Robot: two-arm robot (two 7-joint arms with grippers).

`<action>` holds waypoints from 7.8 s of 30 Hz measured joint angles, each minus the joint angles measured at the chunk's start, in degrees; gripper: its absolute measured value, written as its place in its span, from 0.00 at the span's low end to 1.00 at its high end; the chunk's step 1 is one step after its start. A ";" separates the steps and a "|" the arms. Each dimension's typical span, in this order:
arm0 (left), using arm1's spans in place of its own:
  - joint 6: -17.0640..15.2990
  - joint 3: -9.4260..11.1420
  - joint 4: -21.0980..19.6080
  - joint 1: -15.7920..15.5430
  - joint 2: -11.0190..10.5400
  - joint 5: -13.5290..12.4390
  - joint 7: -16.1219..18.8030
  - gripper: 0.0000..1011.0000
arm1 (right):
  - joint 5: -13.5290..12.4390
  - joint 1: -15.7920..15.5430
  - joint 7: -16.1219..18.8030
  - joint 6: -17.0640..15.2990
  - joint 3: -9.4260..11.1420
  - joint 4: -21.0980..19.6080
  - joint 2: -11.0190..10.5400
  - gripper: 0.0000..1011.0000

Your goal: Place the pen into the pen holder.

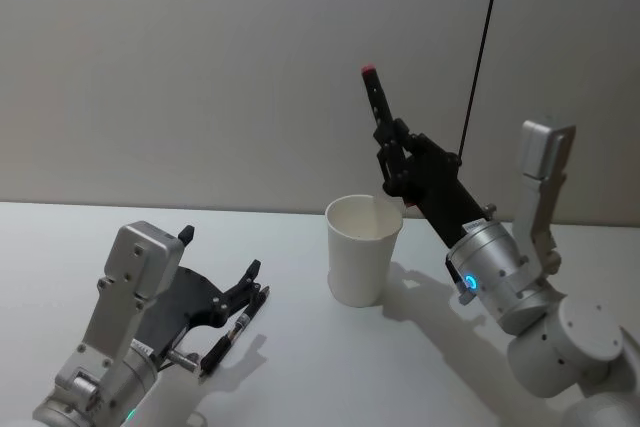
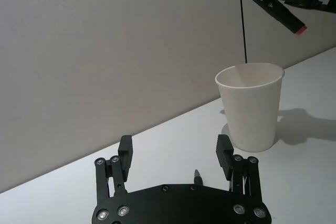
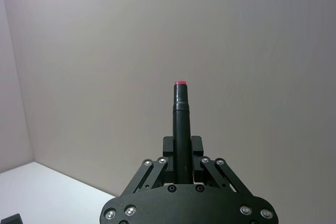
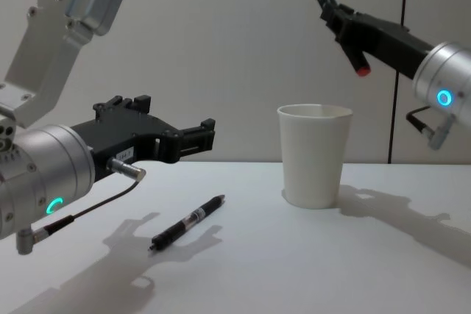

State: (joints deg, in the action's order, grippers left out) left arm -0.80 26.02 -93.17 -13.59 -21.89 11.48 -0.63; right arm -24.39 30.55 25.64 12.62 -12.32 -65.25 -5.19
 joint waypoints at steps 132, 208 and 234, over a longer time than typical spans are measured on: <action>0.00 0.00 0.00 0.00 0.00 0.00 0.00 0.99 | 6.89 -27.55 -19.52 -13.15 -0.31 -31.40 -12.08 0.99; -28.80 -5.12 -6.56 1.49 -3.13 13.37 -9.31 0.99 | 7.92 -31.39 -21.81 -14.56 -0.62 -35.97 -14.14 0.99; -33.56 -3.40 -0.67 -3.68 -1.56 13.29 -13.07 0.99 | 7.92 -31.39 -21.81 -14.56 -0.62 -35.98 -14.14 0.99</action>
State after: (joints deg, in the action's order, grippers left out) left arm -34.36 22.63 -93.85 -17.26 -23.45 24.78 -13.70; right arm -16.47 -0.84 3.83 -1.95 -12.94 -101.23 -19.33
